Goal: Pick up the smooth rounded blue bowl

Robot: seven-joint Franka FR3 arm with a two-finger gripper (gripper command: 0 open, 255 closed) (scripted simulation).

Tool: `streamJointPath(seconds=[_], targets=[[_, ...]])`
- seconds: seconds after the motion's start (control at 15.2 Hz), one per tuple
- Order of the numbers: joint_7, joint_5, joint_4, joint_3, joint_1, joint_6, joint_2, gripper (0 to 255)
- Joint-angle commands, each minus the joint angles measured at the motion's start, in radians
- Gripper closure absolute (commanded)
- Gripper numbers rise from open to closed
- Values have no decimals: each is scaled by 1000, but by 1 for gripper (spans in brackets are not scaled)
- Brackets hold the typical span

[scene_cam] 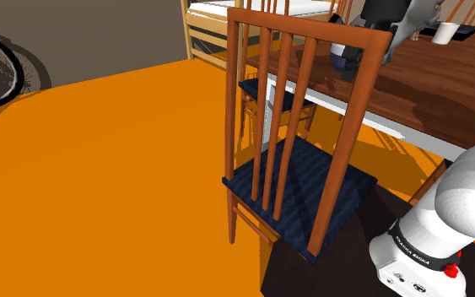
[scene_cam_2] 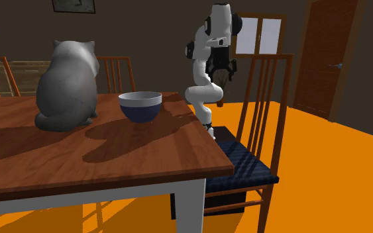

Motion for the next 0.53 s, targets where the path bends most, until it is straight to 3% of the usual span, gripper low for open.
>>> streamJointPath(seconds=[0.0,0.46], targets=[[0,0,0,0,0,0,0,0],[-131,-106,91,-102,-40,72,168,0]])
